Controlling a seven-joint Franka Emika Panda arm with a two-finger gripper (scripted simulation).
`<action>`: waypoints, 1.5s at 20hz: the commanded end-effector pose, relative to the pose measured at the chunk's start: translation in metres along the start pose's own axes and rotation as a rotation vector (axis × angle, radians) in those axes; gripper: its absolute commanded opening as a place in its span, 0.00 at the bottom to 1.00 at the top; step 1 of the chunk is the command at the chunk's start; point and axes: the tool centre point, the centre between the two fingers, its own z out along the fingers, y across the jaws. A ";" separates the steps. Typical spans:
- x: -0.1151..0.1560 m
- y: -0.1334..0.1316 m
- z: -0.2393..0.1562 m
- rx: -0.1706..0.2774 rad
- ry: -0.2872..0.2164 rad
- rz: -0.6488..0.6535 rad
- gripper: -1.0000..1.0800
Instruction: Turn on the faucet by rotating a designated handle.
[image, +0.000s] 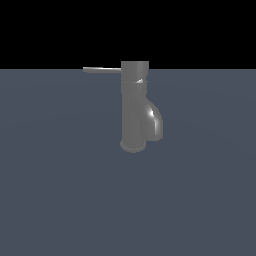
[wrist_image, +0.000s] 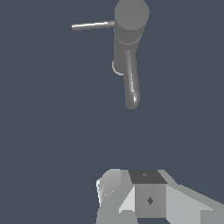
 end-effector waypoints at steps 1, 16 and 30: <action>0.000 0.000 0.000 0.000 0.000 0.000 0.00; 0.012 -0.001 0.005 -0.011 0.010 0.012 0.00; 0.050 -0.009 0.015 0.044 -0.004 0.154 0.00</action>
